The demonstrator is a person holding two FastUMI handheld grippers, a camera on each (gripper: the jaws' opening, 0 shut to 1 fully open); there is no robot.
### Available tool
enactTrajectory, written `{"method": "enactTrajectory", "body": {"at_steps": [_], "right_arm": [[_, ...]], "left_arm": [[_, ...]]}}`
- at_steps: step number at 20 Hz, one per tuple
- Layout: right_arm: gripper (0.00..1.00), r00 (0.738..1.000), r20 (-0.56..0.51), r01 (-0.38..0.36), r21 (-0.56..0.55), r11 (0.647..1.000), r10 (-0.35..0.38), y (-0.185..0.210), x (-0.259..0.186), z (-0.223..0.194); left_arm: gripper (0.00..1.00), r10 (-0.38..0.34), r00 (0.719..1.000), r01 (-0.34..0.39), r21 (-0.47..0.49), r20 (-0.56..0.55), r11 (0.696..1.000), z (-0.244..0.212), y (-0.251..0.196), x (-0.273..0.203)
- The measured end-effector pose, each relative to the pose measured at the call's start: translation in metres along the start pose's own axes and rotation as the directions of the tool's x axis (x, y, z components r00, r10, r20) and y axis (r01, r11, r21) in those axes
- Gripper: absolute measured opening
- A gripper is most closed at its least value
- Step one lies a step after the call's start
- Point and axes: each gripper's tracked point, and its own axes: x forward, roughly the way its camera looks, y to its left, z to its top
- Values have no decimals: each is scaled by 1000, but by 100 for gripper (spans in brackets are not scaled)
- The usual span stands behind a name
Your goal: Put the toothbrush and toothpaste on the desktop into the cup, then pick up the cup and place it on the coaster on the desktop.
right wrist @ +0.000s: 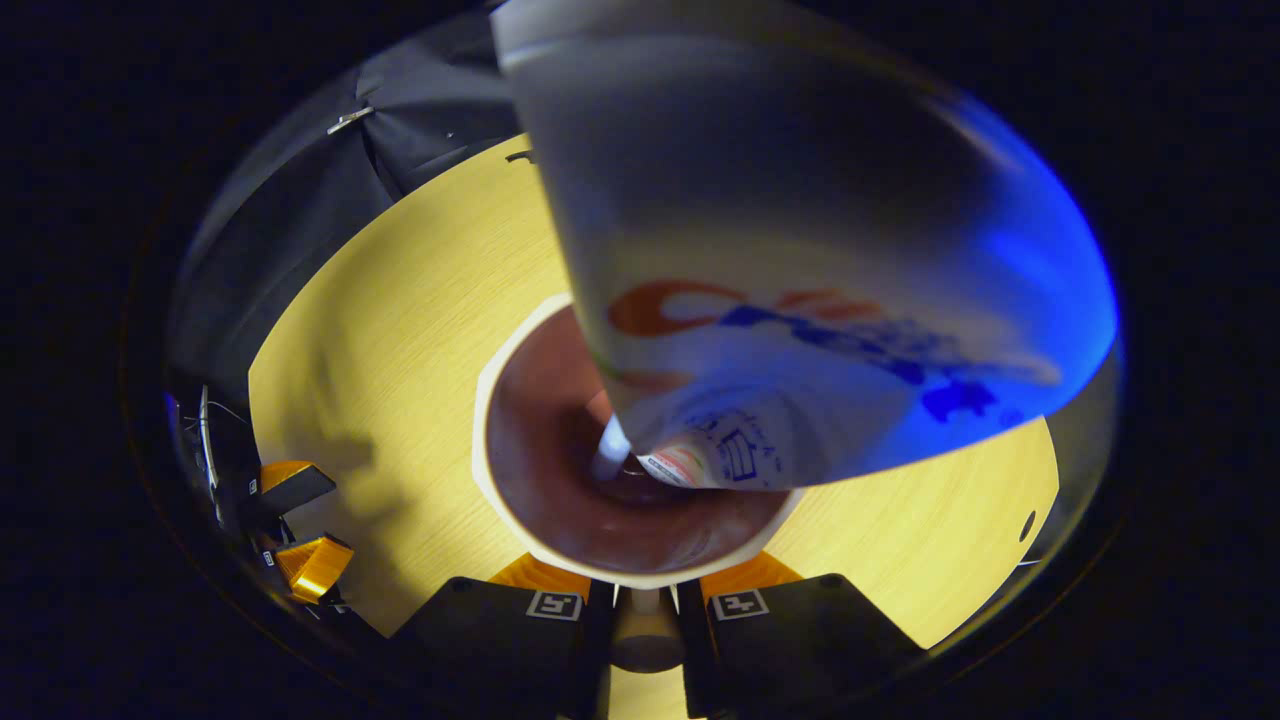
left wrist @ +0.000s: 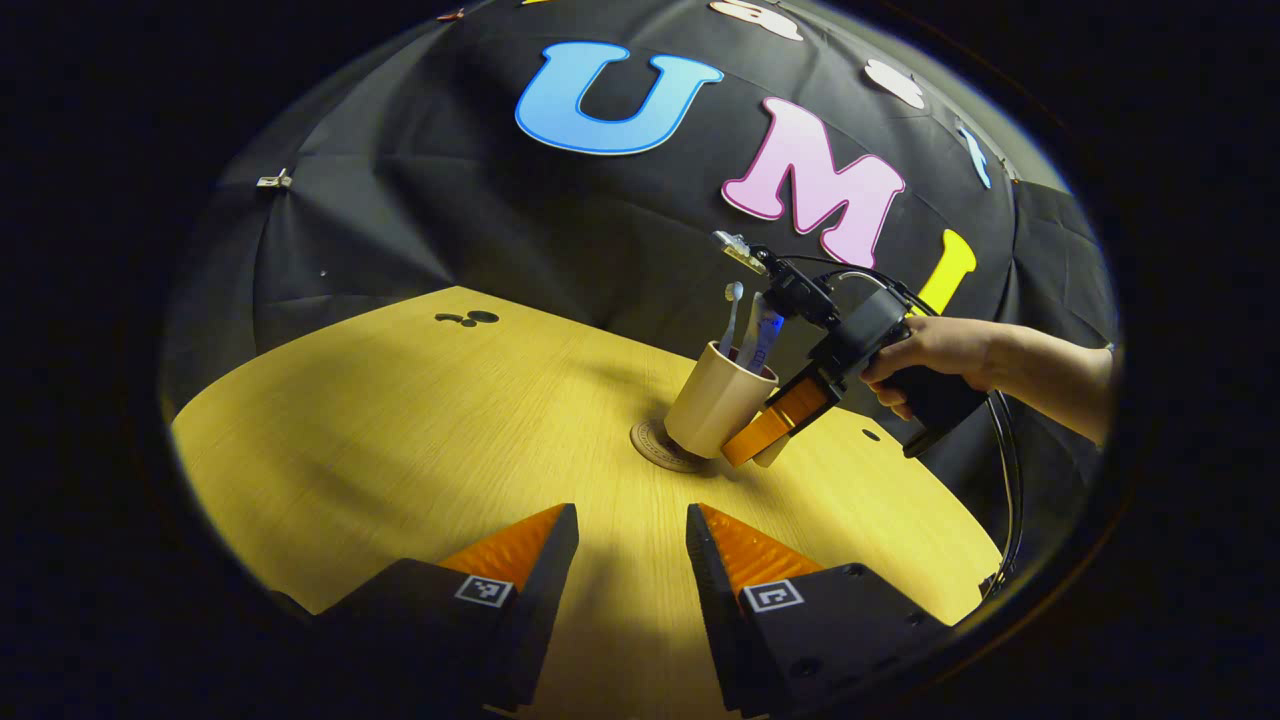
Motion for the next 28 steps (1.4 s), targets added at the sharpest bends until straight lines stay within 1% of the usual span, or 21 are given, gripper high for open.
{"method": "enactTrajectory", "body": {"at_steps": [1, 2, 9, 10, 11, 13, 15, 16, 17, 18, 19, 20, 21, 22, 23, 24, 28], "right_arm": [[27, 1000, -4, 0, -6, 1000, 0, 2, 2, 1], [32, 1000, -8, 0, -12, 1000, 0, 4, 4, 3], [32, 999, -34, 3, -29, 1000, -4, 10, 18, 7], [36, 999, -39, 9, -32, 999, -10, 9, 19, 3], [32, 999, -40, 10, -33, 999, -12, 10, 18, 5], [32, 999, -45, 17, -49, 999, -19, 9, 17, 4], [33, 999, -44, 6, -55, 998, -8, 12, 15, 4], [38, 999, -44, 4, -56, 998, -7, 10, 14, 3], [31, 999, -44, 2, -54, 999, -5, 10, 15, 4], [43, 999, -43, -1, -49, 999, -2, 9, 12, 3], [48, 999, -42, 1, -44, 999, -3, 8, 11, 3], [48, 999, -34, 2, -42, 999, -4, 6, 6, 3], [41, 1000, -25, 7, -38, 999, -8, 3, 3, 5], [45, 1000, -10, 13, -32, 999, -13, 0, -2, 6], [46, 1000, 5, 9, -21, 1000, -9, -2, -8, 7], [50, 1000, 21, 4, -6, 1000, -4, -3, -15, 7], [50, 991, 137, -14, 25, 1000, 10, -4, -46, 17]], "left_arm": [[69, 3, 1000, -3, -2, 2, 1000, 1, 1, 0], [69, 6, 1000, -6, -4, 5, 1000, 2, 5, -2], [69, 15, 1000, -15, -18, 2, 1000, 1, 14, -2], [69, 16, 1000, -16, -20, 1, 1000, 1, 15, -1], [69, 15, 1000, -15, -22, 0, 1000, 1, 15, 0], [69, 16, 1000, -16, -27, -2, 1000, 1, 16, 1], [69, 19, 1000, -19, -30, -2, 999, 3, 17, 2], [69, 20, 1000, -20, -31, 0, 999, 2, 17, 2], [69, 21, 1000, -21, -32, 1, 999, 4, 18, 2], [69, 23, 1000, -23, -32, 2, 999, 4, 19, 2], [69, 26, 1000, -26, -33, 1, 999, 3, 19, 3], [69, 29, 1000, -29, -33, 2, 999, 3, 20, 2], [69, 31, 1000, -31, -32, 2, 999, 4, 20, 2], [69, 33, 999, -33, -32, 3, 999, 3, 20, 2], [69, 35, 999, -34, -32, 2, 999, 3, 19, 3], [69, 35, 999, -35, -34, -1, 999, 2, 19, 3], [69, 39, 999, -39, -40, -18, 998, 4, 15, 4]]}}
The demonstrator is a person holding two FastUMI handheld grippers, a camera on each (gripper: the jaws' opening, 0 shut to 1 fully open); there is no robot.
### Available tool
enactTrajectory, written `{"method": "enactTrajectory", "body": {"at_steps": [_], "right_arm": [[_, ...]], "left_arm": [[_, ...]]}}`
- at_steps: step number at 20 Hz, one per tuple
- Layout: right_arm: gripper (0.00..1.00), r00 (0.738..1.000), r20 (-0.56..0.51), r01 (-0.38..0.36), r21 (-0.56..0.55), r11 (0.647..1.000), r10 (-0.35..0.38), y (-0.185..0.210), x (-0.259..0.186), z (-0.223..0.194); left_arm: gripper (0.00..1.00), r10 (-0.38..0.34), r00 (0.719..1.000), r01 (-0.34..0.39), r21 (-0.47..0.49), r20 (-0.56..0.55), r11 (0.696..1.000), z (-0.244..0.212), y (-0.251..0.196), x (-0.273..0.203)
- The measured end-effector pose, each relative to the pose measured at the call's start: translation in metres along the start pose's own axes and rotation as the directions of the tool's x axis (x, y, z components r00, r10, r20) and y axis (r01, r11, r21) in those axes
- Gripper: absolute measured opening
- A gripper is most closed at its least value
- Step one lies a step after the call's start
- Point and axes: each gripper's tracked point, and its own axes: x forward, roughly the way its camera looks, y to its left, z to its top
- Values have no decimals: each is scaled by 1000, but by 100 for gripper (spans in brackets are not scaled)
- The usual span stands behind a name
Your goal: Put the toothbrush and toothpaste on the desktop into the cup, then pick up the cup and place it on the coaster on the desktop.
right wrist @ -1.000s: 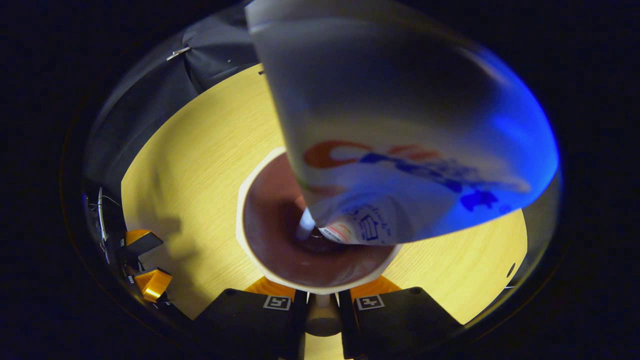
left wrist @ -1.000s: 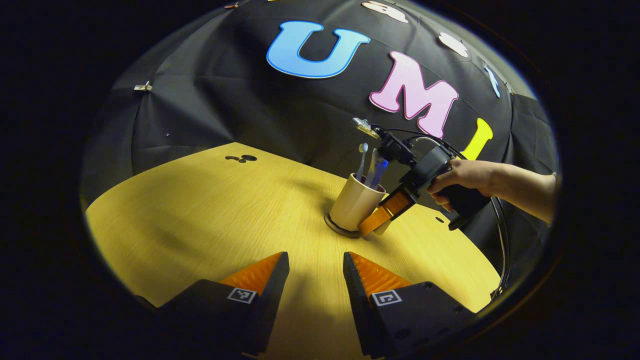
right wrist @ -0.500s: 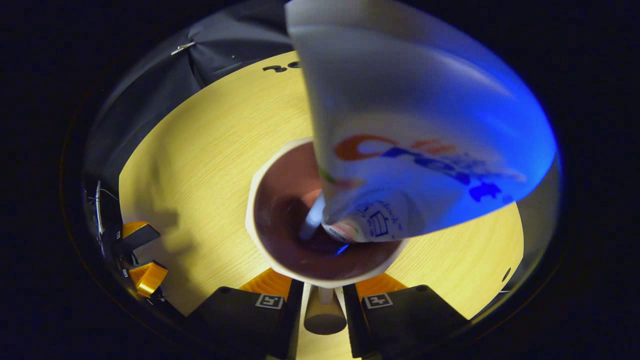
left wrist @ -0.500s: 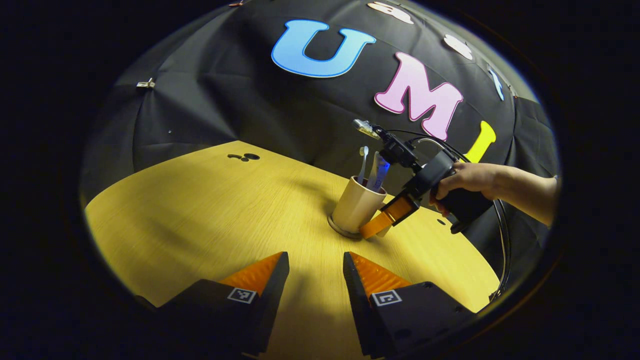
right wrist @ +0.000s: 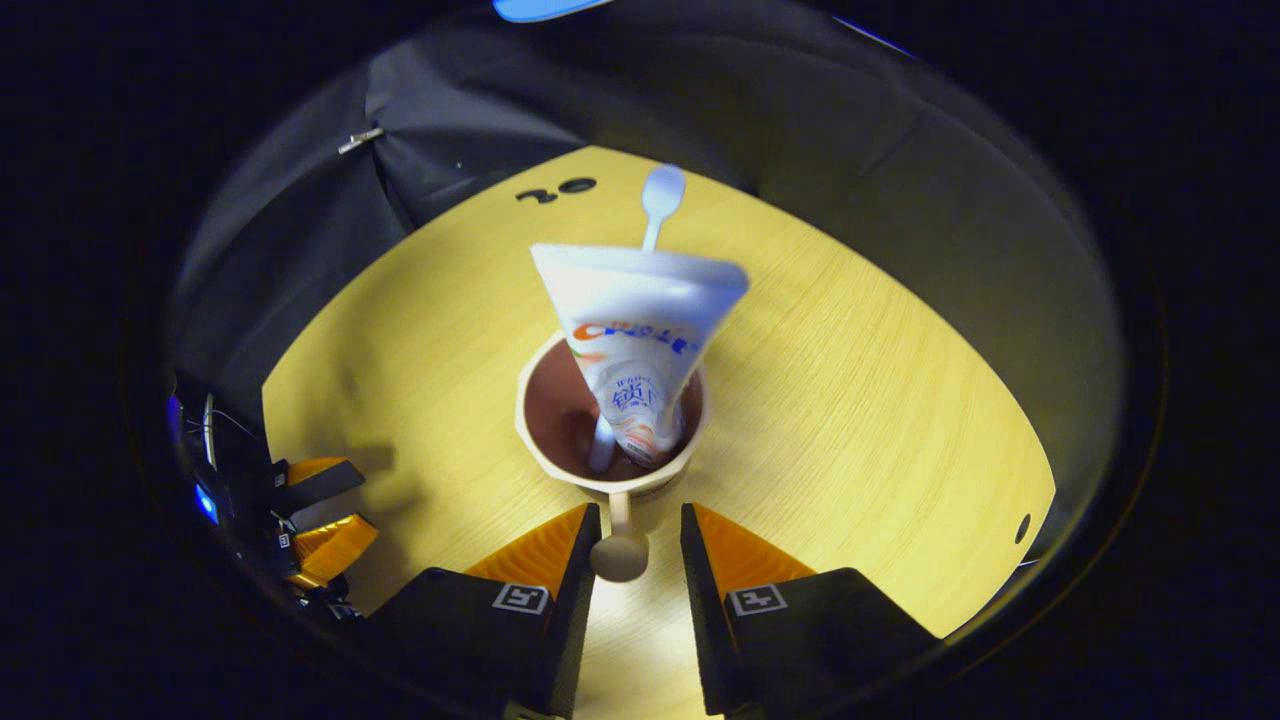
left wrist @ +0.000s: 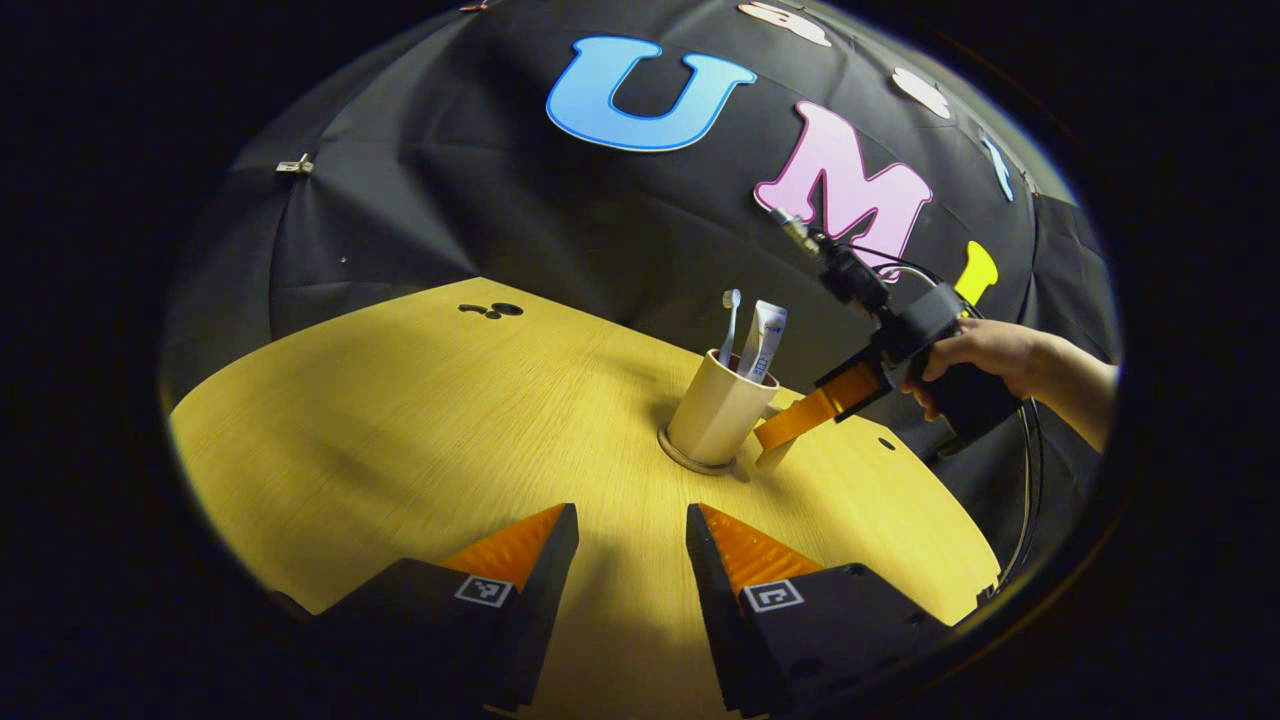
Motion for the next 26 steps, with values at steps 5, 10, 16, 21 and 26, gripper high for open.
{"method": "enactTrajectory", "body": {"at_steps": [5, 10, 16, 21, 26], "right_arm": [[49, 989, 149, -12, 64, 998, 3, -1, -51, 10], [51, 966, 260, -47, 127, 991, 13, 8, -115, 9], [51, 918, 397, -32, 129, 991, -22, 23, -186, 10], [51, 877, 477, -42, 191, 981, -55, 35, -225, 7], [51, 828, 553, -36, 223, 974, -96, 47, -263, -3]], "left_arm": [[69, 10, 1000, -9, 40, -22, 999, 20, -11, -9], [69, 31, 999, -28, 72, -31, 997, 65, -30, -27], [69, 6, 1000, -3, 110, -26, 994, 120, -69, -48], [69, -24, 999, 28, 169, -25, 985, 149, -104, -64], [69, -68, 997, 77, 231, -47, 970, 154, -137, -79]]}}
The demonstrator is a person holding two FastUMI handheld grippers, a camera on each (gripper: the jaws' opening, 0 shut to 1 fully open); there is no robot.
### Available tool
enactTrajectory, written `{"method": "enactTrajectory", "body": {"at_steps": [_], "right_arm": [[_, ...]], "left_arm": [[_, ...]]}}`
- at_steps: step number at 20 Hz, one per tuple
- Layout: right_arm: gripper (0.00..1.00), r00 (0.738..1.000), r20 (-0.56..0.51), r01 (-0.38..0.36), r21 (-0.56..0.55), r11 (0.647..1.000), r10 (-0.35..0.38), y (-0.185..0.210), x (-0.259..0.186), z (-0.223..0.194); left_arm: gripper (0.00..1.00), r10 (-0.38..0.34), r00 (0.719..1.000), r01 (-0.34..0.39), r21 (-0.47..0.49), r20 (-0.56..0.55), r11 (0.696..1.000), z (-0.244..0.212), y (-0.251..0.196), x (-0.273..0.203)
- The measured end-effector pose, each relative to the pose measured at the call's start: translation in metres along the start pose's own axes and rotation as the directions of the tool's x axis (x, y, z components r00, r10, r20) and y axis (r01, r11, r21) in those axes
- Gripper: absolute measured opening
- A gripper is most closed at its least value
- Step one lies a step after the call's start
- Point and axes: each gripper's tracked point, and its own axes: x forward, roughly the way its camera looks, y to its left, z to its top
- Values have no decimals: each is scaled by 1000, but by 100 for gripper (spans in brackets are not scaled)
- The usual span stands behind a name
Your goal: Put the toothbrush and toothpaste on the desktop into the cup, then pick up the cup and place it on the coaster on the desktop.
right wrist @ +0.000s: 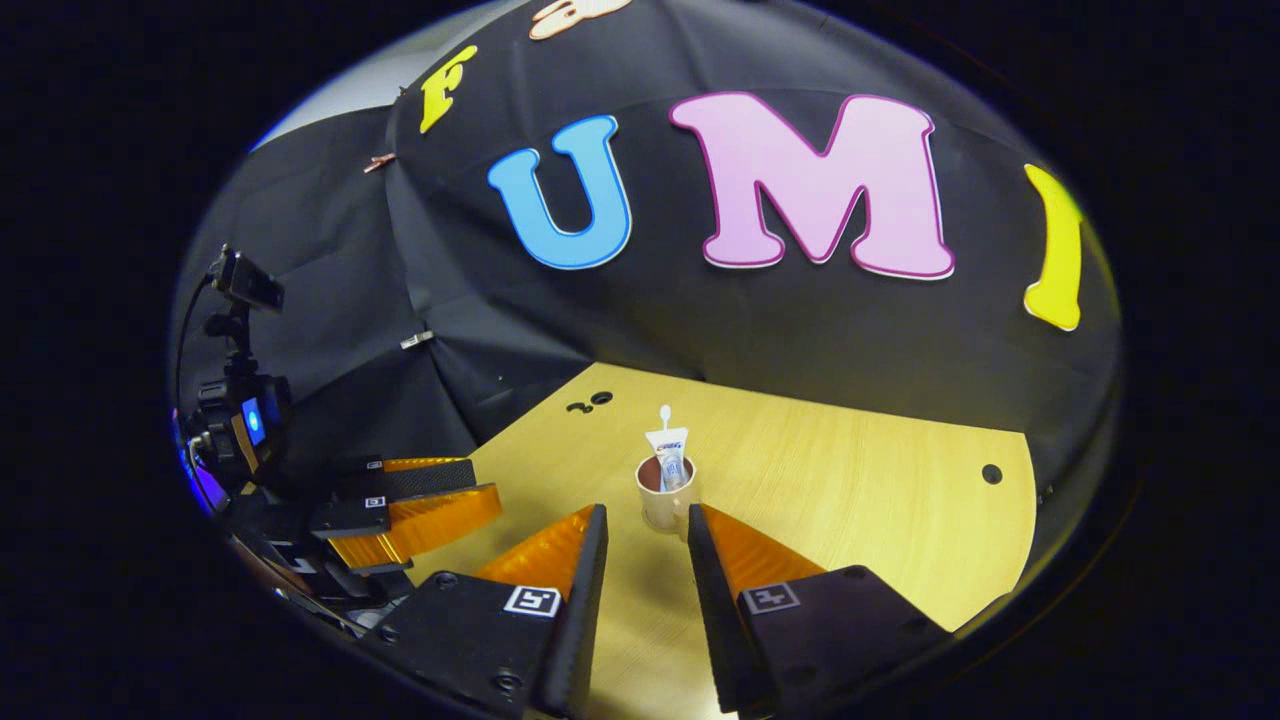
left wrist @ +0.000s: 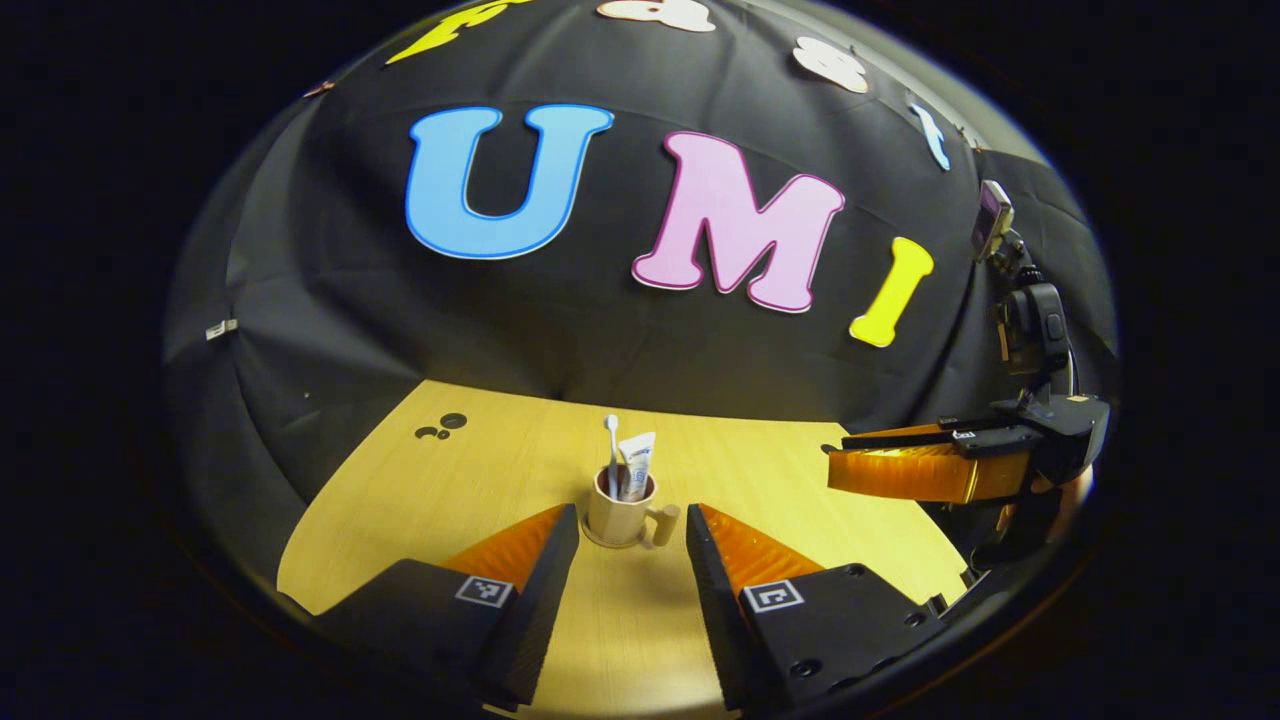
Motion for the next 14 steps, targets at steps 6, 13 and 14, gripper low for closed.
{"method": "enactTrajectory", "body": {"at_steps": [6, 13, 14], "right_arm": [[53, 997, 47, 52, 17, 998, -53, -4, -35, -4], [57, 995, 53, 85, 29, 996, -86, -15, -57, -30], [49, 994, 56, 88, 33, 996, -90, -16, -59, -31]], "left_arm": [[69, -42, 999, 43, 26, -9, 999, 3, -27, -11], [84, -52, 998, 45, 137, 45, 989, 16, -46, -21], [88, -49, 998, 40, 157, 50, 987, 16, -47, -22]]}}
